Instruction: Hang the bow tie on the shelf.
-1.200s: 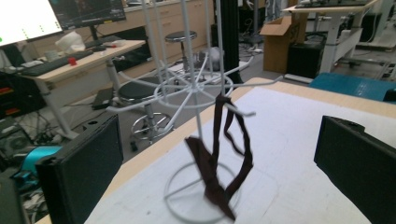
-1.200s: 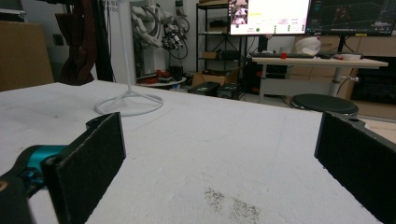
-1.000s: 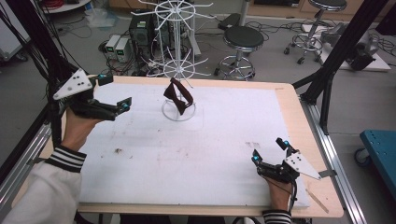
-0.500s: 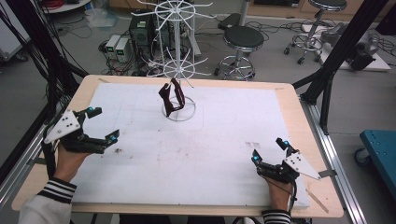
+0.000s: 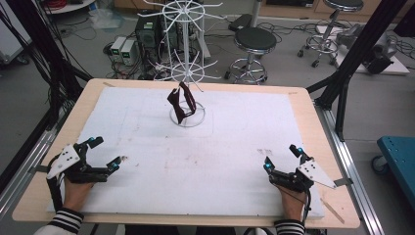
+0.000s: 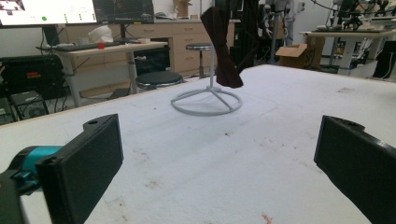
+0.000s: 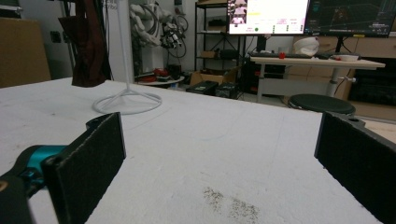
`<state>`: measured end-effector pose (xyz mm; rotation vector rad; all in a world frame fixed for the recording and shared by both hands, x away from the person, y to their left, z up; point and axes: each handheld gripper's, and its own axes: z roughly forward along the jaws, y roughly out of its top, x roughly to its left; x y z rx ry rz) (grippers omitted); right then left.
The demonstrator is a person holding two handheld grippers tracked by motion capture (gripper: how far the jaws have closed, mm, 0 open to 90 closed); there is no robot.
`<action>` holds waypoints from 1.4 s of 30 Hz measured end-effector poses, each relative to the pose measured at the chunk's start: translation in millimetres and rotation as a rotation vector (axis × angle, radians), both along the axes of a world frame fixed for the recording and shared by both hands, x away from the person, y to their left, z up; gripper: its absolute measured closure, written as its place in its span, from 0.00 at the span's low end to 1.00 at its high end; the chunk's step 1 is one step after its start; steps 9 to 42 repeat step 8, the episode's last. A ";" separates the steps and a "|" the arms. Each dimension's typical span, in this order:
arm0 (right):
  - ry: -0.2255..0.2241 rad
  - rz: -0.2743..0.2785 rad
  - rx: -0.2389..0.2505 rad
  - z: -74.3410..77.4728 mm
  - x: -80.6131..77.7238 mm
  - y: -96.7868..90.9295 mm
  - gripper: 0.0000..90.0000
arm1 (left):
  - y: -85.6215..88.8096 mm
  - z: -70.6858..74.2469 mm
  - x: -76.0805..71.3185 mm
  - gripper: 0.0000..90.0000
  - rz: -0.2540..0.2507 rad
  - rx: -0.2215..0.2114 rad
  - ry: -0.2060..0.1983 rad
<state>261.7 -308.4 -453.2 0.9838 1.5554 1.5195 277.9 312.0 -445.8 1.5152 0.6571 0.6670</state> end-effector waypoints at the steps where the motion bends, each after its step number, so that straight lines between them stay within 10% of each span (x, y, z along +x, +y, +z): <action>1: -0.002 0.001 -0.002 0.0 0.1 0.0 0.01 | -0.5 -2.5 0.8 0.02 -0.001 0.005 0.006; 42: -0.005 -0.002 -0.012 0.1 -0.2 1.0 0.01 | -0.7 -6.9 -2.4 0.02 0.009 -0.013 -0.031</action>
